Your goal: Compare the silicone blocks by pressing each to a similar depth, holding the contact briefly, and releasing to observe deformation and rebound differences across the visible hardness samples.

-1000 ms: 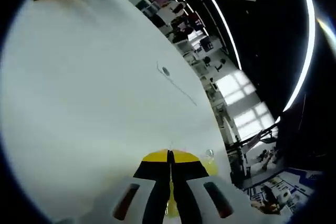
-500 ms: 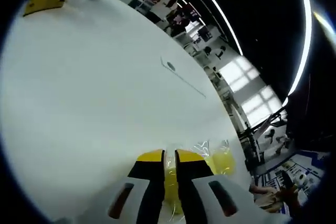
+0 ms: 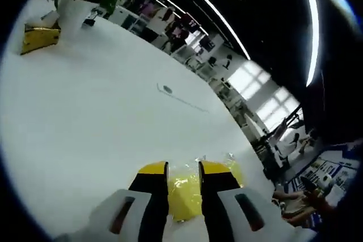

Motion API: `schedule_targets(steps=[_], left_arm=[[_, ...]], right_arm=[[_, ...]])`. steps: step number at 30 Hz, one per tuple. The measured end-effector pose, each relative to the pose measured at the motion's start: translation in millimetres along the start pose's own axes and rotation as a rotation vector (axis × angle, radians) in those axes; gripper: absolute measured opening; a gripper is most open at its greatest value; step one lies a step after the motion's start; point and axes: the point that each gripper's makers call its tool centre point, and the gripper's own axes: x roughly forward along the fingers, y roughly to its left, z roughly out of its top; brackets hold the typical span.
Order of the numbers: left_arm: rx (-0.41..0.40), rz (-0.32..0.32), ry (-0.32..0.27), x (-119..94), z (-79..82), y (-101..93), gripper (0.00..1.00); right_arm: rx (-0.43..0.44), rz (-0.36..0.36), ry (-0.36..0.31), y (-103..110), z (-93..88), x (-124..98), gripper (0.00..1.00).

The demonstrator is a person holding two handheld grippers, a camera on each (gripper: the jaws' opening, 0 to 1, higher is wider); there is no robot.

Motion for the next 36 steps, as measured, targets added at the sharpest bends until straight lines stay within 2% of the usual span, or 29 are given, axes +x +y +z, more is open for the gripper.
schedule_targets(steps=[3, 4, 5, 8, 13, 17, 20, 25, 28, 32, 34, 36], left_arm=[[0.102, -0.015, -0.004, -14.6, 2.8, -11.9, 0.24], [0.153, -0.016, 0.011, -20.4, 1.6, -15.1, 0.25], [0.202, -0.033, 0.024, -24.3, 0.3, -20.3, 0.30], [0.270, -0.089, 0.041, -32.9, -1.2, -39.9, 0.43], [0.480, -0.135, 0.059, -43.5, -5.6, -70.2, 0.56], [0.611, -0.187, 0.097, -55.3, -21.3, -92.0, 0.67], [0.671, -0.194, 0.101, -69.0, -31.8, -99.5, 0.72], [0.699, -0.187, 0.118, -94.1, -53.3, -104.2, 0.86], [0.735, -0.158, 0.118, -106.2, -61.9, -102.2, 0.88], [0.648, -0.126, 0.129, -119.3, -75.4, -93.2, 0.92], [0.600, -0.119, 0.157, -127.8, -85.4, -91.4, 0.94], [0.544, -0.121, 0.176, -136.1, -93.3, -93.2, 0.98]], right_arm=[[-0.026, 0.019, 0.010, 3.6, -2.5, 7.5, 0.70], [-0.028, 0.024, 0.012, 4.6, -2.5, 10.0, 0.70], [-0.032, 0.031, 0.010, 5.7, -1.9, 12.8, 0.70], [-0.034, 0.063, -0.007, 9.6, 2.5, 24.2, 0.70], [-0.052, 0.104, 0.012, 14.9, 2.2, 41.3, 0.71], [-0.066, 0.133, 0.045, 16.6, -2.3, 54.9, 0.74], [-0.109, 0.147, 0.075, 17.5, -7.7, 60.8, 0.79], [-0.114, 0.166, 0.114, 18.4, -15.1, 66.4, 0.80], [-0.122, 0.167, 0.133, 16.5, -19.3, 69.8, 0.80], [-0.077, 0.162, 0.184, 10.8, -30.6, 72.7, 0.82], [-0.055, 0.174, 0.234, 10.9, -38.5, 71.3, 0.82], [-0.057, 0.174, 0.247, 10.8, -40.1, 71.0, 0.81]])
